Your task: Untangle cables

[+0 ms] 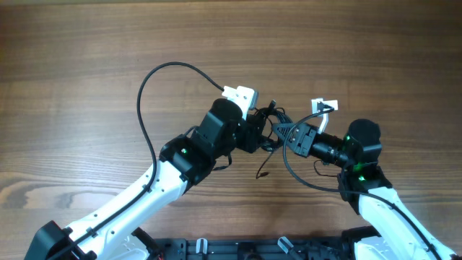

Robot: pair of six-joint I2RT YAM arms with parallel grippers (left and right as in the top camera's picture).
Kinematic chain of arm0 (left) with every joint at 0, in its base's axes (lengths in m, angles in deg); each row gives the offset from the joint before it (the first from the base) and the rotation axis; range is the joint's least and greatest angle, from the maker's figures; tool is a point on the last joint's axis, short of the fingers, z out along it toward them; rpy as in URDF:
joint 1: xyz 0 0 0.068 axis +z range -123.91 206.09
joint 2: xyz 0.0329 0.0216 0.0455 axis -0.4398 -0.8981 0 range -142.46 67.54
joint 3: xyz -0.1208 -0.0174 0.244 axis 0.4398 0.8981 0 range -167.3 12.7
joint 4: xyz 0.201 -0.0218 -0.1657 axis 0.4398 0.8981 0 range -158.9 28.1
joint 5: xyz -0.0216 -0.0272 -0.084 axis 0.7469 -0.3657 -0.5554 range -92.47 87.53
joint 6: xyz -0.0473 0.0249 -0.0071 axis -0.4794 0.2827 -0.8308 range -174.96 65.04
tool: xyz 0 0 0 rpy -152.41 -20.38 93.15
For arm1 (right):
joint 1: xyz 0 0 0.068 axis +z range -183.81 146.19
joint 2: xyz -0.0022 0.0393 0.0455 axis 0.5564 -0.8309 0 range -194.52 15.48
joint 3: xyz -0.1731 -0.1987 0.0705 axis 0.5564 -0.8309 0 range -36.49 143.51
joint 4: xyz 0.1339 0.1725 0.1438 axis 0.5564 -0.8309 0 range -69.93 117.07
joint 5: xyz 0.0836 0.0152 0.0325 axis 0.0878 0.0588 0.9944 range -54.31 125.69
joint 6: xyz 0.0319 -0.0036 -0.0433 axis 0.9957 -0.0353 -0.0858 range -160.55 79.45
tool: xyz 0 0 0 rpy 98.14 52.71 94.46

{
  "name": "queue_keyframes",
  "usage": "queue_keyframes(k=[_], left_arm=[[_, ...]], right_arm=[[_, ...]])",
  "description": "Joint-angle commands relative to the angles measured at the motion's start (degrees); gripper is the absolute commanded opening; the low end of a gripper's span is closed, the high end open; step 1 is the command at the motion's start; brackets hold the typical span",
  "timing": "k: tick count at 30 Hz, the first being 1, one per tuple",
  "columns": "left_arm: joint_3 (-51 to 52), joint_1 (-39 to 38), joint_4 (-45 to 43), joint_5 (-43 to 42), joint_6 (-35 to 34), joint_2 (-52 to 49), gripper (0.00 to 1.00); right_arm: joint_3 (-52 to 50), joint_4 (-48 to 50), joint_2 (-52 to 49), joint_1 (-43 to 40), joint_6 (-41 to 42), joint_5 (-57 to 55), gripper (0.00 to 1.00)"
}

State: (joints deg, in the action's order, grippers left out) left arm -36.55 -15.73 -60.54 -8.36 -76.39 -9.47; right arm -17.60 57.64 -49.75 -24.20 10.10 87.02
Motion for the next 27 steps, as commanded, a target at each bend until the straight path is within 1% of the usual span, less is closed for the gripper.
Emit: queue_keyframes(k=[1, 3, 5, 6, 7, 8, 9, 10, 11, 13, 14, 15, 16, 17, 18, 19, 20, 21, 22, 23, 24, 26, 27], left_arm=[[-0.26, 0.2, 2.93, -1.11, 6.29, 0.61, 0.25], [-0.26, 0.22, 3.21, -1.07, 6.29, -0.07, 0.26], [-0.26, 0.22, 3.23, -0.26, 6.29, -1.18, 0.34], [-0.26, 0.22, 3.08, -0.26, 6.29, -1.57, 0.36], [-0.26, 0.22, 2.93, -0.26, 6.32, -1.88, 0.36], [-0.26, 0.2, 2.6, -0.26, 6.32, -1.99, 0.26], [-0.26, 0.22, 2.16, -0.26, 7.82, -2.01, 0.04], [-0.26, 0.22, 1.97, -0.24, 10.4, -2.01, 0.04], [-0.26, 0.22, 1.57, 0.24, 10.78, -2.01, 0.04], [-0.26, 0.61, 1.31, 1.73, 10.23, -2.01, 0.04], [-0.26, 1.05, 1.29, 2.45, 8.39, -2.01, 0.04], [-0.26, 2.16, 1.31, 4.24, 2.67, -2.01, 0.04], [-0.26, 3.8, 1.38, 5.16, -4.33, -2.01, 0.04], [-0.26, 6.01, 1.42, 5.11, -13.03, -2.01, 0.04], [-0.26, 9.14, 1.9, 5.09, -26.45, -2.01, 0.04], [-0.26, 10.71, 2.19, 5.09, -34.58, -2.01, 0.04], [-0.26, 12.44, 2.14, 5.09, -45.09, -2.01, 0.04], [-0.26, 13.46, 2.12, 5.09, -51.06, -2.01, 0.04], [-0.26, 14.03, 2.19, 5.09, -54.62, -2.01, 0.04], [-0.26, 14.34, 2.27, 5.07, -60.0, -2.01, 0.04], [-0.26, 14.34, 2.47, 5.07, -62.6, -2.01, 0.04], [-0.26, 14.32, 3.34, 4.83, -70.93, -2.01, 0.04], [-0.26, 14.29, 3.5, 4.83, -73.18, -2.01, 0.04]], right_arm=[[0.13, 1.97, 0.48, 0.02, -0.94, 5.49, 0.04], [0.13, 2.84, 0.48, 0.02, -0.98, 9.33, 0.04], [0.13, 2.86, 0.48, 0.02, -1.01, 11.39, 0.04], [0.13, 2.84, 0.48, 0.02, -1.07, 11.69, 0.04], [0.13, 2.84, 0.48, 0.02, -1.11, 11.78, 0.04], [0.13, 2.84, 0.48, 0.02, -1.14, 11.78, 0.04], [0.13, 2.84, 0.48, 0.02, -1.2, 11.61, 0.04], [0.13, 2.84, 0.46, 0.02, -1.46, 10.51, 0.05], [0.13, 2.82, 0.46, 0.02, -1.79, 8.07, 0.09], [0.13, 2.25, 0.46, 0.02, -4.39, -0.83, 0.25], [0.13, 1.77, 0.46, 0.02, -4.35, -3.76, 0.32], [0.13, 0.94, 0.46, 0.02, -4.17, -10.14, 0.57], [0.13, 0.37, 0.46, 0.02, -3.91, -13.05, 0.79], [0.13, -0.09, 0.46, 0.02, -3.96, -15.52, 0.99], [0.13, -0.72, 0.46, 0.02, -3.82, -15.5, 1.0], [0.13, -1.49, 0.48, 0.04, -1.77, -15.06, 1.0], [0.13, -3.17, 0.46, 0.07, 1.31, -13.11, 1.0], [0.13, -4.46, 0.48, 0.17, 2.14, -11.3, 1.0], [0.13, -5.99, 0.46, 0.2, 2.08, -9.03, 1.0], [0.13, -7.93, 0.46, 0.2, 2.32, -7.23, 0.99], [0.13, -8.83, 0.46, 0.2, 3.02, -6.21, 0.99], [0.13, -10.51, 0.46, 0.2, 7.91, -3.78, 0.99], [0.13, -10.49, 0.46, 0.2, 8.52, -3.89, 0.99]])
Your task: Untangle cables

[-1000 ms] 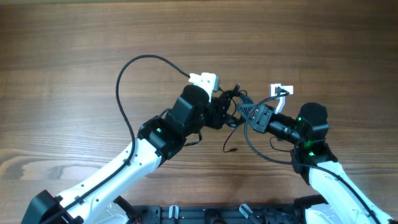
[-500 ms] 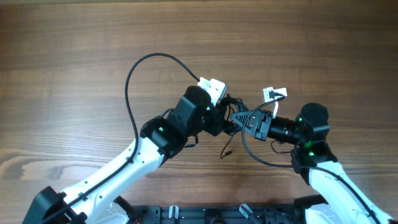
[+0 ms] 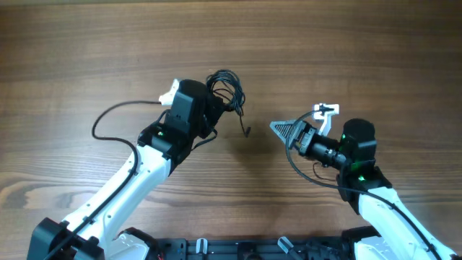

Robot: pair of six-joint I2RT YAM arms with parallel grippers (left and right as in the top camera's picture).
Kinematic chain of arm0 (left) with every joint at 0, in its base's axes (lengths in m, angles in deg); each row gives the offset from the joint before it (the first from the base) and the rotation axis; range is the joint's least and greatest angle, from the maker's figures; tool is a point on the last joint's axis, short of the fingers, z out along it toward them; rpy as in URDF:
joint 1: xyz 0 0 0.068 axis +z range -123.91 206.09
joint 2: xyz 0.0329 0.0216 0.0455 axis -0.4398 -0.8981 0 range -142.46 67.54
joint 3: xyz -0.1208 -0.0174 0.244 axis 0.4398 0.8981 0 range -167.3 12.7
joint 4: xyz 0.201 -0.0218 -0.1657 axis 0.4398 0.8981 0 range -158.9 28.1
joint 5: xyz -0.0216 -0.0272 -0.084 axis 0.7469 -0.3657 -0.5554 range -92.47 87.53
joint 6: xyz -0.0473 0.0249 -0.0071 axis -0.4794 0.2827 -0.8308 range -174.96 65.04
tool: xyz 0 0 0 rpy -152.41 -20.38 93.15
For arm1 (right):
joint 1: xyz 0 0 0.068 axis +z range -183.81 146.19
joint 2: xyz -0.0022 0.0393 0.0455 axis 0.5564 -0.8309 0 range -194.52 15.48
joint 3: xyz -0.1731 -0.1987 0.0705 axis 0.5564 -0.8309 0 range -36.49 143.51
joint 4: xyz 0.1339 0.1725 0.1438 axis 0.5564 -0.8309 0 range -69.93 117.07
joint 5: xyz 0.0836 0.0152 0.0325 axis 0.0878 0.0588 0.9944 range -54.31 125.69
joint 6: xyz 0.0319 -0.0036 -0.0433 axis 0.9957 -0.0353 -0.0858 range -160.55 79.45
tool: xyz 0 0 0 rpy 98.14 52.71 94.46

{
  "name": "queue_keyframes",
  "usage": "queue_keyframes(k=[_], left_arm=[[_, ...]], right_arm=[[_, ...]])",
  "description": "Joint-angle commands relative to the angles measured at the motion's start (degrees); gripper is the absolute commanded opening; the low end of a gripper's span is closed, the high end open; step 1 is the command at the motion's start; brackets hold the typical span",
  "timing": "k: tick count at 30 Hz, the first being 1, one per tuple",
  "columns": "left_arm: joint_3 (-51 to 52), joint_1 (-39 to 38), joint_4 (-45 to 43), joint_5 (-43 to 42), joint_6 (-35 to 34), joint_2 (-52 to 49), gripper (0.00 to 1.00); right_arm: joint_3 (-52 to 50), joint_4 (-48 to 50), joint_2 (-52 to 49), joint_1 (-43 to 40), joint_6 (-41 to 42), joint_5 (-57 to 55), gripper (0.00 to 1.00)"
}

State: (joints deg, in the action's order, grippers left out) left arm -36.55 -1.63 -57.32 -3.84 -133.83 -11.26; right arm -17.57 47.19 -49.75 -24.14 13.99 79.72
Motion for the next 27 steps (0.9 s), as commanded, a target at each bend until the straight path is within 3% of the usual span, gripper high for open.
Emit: queue_keyframes(k=[1, 4, 8, 10, 14, 16, 20, 27], left_arm=[[-0.26, 0.22, 0.48, -0.22, -17.66, -0.22, 0.04], [-0.26, 0.22, 1.86, -2.82, -19.52, -0.22, 0.04], [-0.26, 0.22, 3.48, -8.37, -19.58, -0.22, 0.04], [-0.26, 0.22, 3.56, -10.19, -20.61, -0.22, 0.04], [-0.26, 0.26, 3.54, -16.46, -20.98, -0.24, 0.04], [-0.26, 0.26, 4.11, -20.41, -20.35, -0.22, 0.04], [-0.26, 0.26, 9.07, -21.59, -17.53, -0.22, 0.04], [-0.26, 0.2, 9.9, -27.19, -17.18, -0.24, 0.04]], right_arm=[[0.11, 0.07, 0.46, 0.13, 5.44, 2.71, 0.98], [0.09, 4.28, 0.46, 0.33, 4.98, 1.01, 0.97], [0.11, 8.13, 0.31, 8.11, -17.35, 0.28, 0.98], [0.11, 8.07, -0.7, 14.14, -22.45, -3.76, 0.97], [0.11, 9.62, -5.31, 22.16, -23.21, -25.92, 0.94], [0.11, 12.63, -7.85, 22.6, -19.5, -36.41, 0.89], [0.11, 19.37, -8.44, 22.58, -18.62, -45.81, 0.89], [0.11, 20.22, -8.44, 22.56, -18.36, -54.86, 0.83]])
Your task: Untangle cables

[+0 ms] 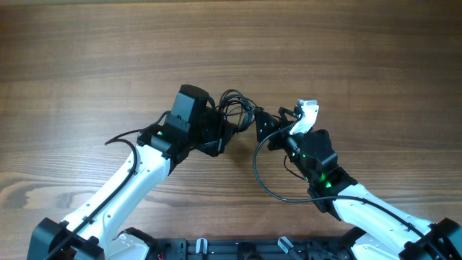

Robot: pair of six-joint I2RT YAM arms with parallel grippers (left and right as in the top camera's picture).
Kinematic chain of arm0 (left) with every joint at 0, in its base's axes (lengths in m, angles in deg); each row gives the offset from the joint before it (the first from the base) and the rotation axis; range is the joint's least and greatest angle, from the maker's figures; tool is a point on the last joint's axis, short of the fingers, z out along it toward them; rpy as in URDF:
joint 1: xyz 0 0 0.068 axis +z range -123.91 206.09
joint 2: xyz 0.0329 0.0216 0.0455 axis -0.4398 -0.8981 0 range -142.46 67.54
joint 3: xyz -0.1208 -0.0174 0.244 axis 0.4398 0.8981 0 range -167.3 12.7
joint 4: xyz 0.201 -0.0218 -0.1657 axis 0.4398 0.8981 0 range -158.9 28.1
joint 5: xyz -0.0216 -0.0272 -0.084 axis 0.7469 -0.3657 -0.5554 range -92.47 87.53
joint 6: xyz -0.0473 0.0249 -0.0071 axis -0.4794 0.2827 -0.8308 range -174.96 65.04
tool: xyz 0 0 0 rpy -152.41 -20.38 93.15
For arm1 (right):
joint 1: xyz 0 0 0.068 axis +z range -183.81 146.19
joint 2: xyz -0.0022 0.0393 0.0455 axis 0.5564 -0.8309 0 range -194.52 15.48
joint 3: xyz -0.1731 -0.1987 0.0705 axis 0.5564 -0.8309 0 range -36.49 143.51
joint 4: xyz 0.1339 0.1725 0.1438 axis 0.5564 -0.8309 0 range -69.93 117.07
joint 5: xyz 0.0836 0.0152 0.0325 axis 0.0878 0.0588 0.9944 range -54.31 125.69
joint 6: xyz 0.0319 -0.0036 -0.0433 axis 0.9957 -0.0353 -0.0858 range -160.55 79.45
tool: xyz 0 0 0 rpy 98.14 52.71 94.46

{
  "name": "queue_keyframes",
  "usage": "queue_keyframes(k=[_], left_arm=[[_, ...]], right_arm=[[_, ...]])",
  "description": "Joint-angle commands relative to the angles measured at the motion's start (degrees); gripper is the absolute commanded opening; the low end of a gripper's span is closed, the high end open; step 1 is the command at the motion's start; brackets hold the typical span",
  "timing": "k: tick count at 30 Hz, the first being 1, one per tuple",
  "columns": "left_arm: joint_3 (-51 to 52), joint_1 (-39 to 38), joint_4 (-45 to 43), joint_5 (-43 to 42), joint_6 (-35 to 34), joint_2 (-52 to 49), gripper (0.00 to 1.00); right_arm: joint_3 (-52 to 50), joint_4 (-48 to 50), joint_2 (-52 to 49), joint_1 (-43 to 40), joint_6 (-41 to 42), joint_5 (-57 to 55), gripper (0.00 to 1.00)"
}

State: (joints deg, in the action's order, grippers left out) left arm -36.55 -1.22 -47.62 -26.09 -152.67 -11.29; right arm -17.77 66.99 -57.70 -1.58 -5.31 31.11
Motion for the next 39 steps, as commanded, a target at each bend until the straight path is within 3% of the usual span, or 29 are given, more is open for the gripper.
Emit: queue_keyframes(k=[1, 4, 8, 14, 17, 20, 22, 25, 27, 30, 32, 35, 37, 39], left_arm=[[-0.26, -0.22, -0.13, -6.23, 3.45, -0.2, 0.04], [-0.26, -0.09, -2.58, -11.02, 12.35, -0.2, 0.04], [-0.26, 2.05, -11.08, -17.03, 23.08, -0.2, 0.04], [-0.26, 6.84, -17.7, -16.33, 25.55, -0.2, 0.04], [-0.26, 8.48, -17.68, -10.71, 25.51, -0.2, 0.04], [-0.26, 8.46, -17.75, -7.72, 27.17, -0.22, 0.04], [-0.26, 8.44, -17.86, -7.58, 38.91, -0.22, 0.04], [-0.26, 7.61, -17.03, -7.58, 65.46, -0.22, 0.04], [-0.26, 5.95, -17.03, -7.61, 77.33, -0.22, 0.04], [-0.26, 2.8, -17.05, -9.7, 85.68, -0.22, 0.04], [-0.26, 0.48, -16.98, -15.41, 93.22, -0.22, 0.04], [-0.26, -0.59, -16.79, -20.96, 94.73, -0.22, 0.04], [-0.26, -0.59, -16.81, -24.02, 94.73, -0.22, 0.04], [-0.26, -0.59, -16.55, -25.46, 94.66, -0.22, 0.04]], right_arm=[[0.31, -0.28, -0.48, 0.0, 0.96, -9.57, 0.83], [0.31, -1.4, -0.48, -0.48, 0.96, -16.85, 0.83], [0.31, -12.39, -0.48, -4.9, 8.63, -12.39, 0.83], [0.31, -16.74, -0.42, -12.63, 8.85, 4.7, 0.82], [0.31, -17.7, -0.42, -20.37, 8.81, 16.61, 0.8], [0.31, -16.35, -0.31, -25.46, 8.17, 30.53, 0.89], [0.31, -12.7, -0.31, -27.04, 8.2, 42.12, 0.93], [0.31, -0.74, -0.31, -28.35, 8.22, 58.95, 0.95], [0.31, 6.47, -0.33, -28.35, 8.22, 60.81, 1.0], [0.31, 8.24, -0.42, -28.33, 7.04, 59.47, 1.0], [0.31, 6.54, -0.5, -28.33, 4.5, 61.55, 1.0], [0.31, 2.32, -0.52, -28.33, 0.24, 62.73, 0.99], [0.31, 0.68, -0.52, -28.33, -1.29, 62.73, 0.9], [0.31, 0.42, -0.52, -28.33, -1.25, 62.71, 0.54]])
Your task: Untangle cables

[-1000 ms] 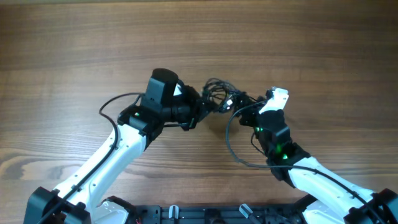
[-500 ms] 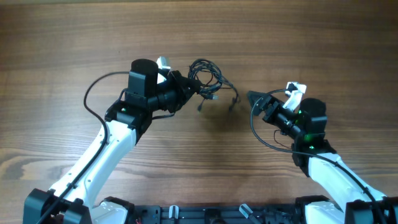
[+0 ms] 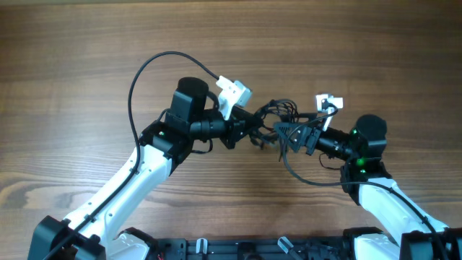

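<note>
A knot of thin black cables [image 3: 278, 115] hangs between my two grippers at mid-table. My left gripper [image 3: 245, 131] is shut on the knot's left side. A white plug block [image 3: 234, 91] sits just above its wrist, and from there a long black cable [image 3: 137, 87] arcs out left and back down under the arm. My right gripper [image 3: 286, 133] points left and is shut on the knot's right side. A small white connector [image 3: 328, 102] lies above its wrist. A black loop [image 3: 299, 173] sags below the right gripper.
The wooden table [image 3: 86, 43] stretches away behind and to both sides of the arms. The left arm [image 3: 137, 188] runs in from the bottom left and the right arm [image 3: 382, 202] from the bottom right. A black rail [image 3: 238, 249] lines the front edge.
The right arm has drawn back to the right with its white connector. The left gripper has shifted right, and its long cable now arcs high on the left. The knot is stretched between them.
At first both grippers met at the knot in mid-table. Then the left gripper stood far left with the bundle and the right stayed apart. Then the two came close again left of centre. Now they hold the knot between them at centre.
</note>
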Robot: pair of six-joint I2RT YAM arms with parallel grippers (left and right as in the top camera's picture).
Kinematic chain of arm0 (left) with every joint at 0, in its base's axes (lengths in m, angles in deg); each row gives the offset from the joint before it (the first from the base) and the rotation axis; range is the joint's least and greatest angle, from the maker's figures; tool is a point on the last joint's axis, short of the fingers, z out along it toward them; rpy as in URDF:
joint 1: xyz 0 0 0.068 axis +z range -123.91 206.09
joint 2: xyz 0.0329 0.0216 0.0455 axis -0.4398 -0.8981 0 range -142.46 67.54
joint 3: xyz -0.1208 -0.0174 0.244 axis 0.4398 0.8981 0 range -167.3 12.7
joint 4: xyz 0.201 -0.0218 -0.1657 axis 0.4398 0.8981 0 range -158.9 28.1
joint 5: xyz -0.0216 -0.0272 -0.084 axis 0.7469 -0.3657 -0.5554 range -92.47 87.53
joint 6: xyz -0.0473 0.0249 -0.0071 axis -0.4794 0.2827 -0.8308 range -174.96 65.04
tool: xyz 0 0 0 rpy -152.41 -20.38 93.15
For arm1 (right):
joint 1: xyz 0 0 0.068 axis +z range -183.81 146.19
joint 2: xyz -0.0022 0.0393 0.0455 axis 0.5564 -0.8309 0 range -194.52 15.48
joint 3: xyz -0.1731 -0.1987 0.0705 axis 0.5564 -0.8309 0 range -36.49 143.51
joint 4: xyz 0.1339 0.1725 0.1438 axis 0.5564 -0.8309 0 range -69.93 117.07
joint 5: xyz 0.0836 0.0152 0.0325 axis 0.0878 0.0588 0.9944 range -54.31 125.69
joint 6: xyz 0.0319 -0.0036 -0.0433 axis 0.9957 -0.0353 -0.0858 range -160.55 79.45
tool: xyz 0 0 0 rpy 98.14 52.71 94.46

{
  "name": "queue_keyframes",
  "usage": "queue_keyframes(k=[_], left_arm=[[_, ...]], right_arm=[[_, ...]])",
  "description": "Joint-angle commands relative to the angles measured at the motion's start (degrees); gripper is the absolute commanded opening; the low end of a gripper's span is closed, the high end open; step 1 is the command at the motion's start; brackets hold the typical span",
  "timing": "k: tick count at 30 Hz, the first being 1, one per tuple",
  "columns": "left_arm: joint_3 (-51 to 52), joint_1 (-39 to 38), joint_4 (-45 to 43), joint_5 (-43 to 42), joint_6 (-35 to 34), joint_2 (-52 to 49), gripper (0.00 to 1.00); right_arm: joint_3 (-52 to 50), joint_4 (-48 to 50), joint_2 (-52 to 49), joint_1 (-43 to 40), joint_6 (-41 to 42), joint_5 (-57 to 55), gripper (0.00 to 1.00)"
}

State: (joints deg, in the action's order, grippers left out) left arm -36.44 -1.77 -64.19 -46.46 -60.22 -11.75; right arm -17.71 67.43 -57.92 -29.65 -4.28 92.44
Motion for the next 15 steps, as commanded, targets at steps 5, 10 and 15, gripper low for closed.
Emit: queue_keyframes(k=[5, 10, 15], left_arm=[[-0.37, 0.0, 0.31, -3.02, 1.77, 0.24, 0.04], [-0.37, 0.0, 0.42, 13.73, -14.16, 0.24, 0.94], [-0.37, 0.0, 0.15, 23.28, -28.96, 0.24, 1.0]], right_arm=[[0.24, -1.49, -0.31, -0.28, 0.22, 1.38, 0.04], [0.24, -1.9, -0.31, -0.28, 9.55, -7.21, 0.04], [0.24, -1.88, -0.31, -0.26, 17.77, -15.1, 0.04]])
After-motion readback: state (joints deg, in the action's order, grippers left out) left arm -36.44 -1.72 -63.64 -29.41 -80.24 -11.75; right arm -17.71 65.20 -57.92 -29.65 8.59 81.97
